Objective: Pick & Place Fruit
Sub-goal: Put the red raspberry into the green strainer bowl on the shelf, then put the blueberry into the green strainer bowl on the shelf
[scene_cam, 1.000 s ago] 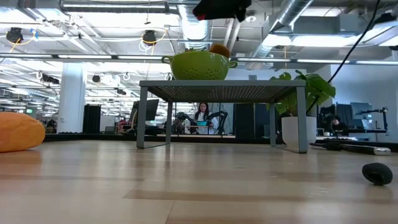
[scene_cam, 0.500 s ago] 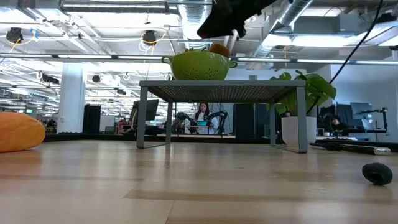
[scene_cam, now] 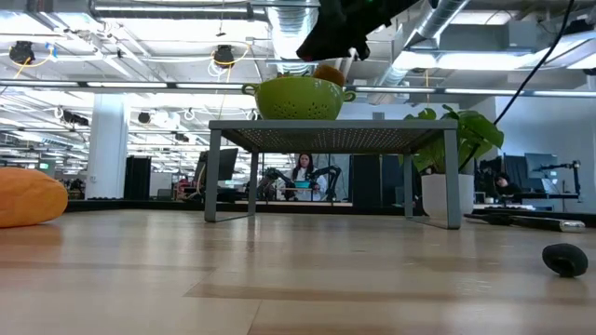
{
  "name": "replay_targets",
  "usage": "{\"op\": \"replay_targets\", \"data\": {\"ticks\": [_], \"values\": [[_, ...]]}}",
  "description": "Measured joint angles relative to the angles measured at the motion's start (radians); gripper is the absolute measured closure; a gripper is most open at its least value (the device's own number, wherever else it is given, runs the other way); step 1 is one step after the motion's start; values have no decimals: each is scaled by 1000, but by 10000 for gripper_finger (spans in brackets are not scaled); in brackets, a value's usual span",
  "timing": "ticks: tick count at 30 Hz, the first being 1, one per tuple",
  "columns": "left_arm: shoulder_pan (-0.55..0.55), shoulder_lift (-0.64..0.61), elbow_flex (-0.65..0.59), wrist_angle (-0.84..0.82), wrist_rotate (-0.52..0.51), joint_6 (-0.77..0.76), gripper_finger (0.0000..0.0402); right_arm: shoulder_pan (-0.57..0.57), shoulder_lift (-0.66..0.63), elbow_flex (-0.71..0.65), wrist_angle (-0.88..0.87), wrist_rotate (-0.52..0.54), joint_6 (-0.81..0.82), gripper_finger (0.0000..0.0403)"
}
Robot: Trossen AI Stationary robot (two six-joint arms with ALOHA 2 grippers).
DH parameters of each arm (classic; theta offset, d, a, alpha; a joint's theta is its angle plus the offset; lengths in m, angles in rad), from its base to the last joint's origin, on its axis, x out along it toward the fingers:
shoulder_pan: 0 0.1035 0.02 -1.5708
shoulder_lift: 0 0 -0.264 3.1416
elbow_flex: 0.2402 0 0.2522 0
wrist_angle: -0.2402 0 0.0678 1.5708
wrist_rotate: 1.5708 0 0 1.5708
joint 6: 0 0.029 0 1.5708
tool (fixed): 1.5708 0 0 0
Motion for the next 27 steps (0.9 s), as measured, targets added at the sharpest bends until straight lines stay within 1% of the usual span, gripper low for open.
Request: {"op": "replay_targets", "data": {"ticks": [6,17,22,27], "values": [[0,0,0,4,1,0,243,-4,0,0,0,1,0,290],[0,0,0,7,0,0,243,-1,0,0,0,1,-5,238],[0,0,0,11,-4,0,243,38,-2,0,0,1,-17,228],[0,0,0,12,-4,0,243,112,-21,4,6,1,-65,229]]}}
